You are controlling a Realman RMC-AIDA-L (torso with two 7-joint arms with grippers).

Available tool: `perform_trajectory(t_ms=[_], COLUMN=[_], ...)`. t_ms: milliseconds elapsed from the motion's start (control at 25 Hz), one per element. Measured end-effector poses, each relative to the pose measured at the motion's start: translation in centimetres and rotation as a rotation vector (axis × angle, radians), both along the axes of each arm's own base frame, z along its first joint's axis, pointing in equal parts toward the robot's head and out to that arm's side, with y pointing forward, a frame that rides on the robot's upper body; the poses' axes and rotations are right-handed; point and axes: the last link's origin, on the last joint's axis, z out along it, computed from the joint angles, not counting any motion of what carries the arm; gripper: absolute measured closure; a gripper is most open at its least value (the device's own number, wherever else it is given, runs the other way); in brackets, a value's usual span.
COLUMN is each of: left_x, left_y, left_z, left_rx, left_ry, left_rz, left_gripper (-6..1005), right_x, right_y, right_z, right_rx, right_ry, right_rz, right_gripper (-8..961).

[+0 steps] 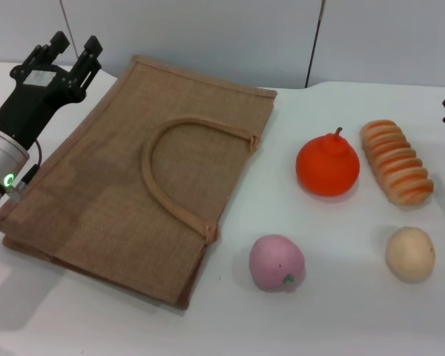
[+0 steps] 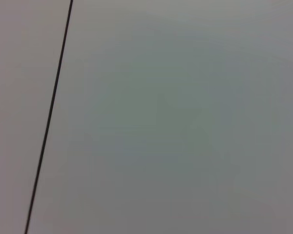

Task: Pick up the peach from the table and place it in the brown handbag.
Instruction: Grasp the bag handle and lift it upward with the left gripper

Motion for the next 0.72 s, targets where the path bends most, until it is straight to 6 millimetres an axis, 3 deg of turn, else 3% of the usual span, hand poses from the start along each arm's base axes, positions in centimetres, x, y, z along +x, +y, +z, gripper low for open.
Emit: perform_trajectory(t_ms=[360,720], left_x=[0.0,-0.5], left_y=[1.5,3.9], left_z=[0.8,1.7], left_rx=[-0.173,-0.418], left_ry=[-0.123,-0.177], left_rz=[0.024,0.164], left_gripper=[392,392], right_x=[0.1,0.1], right_y=[0.0,0.0], right_z=[0.0,0.0], right_rx=[-0.002,-0.002], right_ry=[-0.001,-0.001], right_rz=[-0.004,-0.005], right_gripper=[135,135])
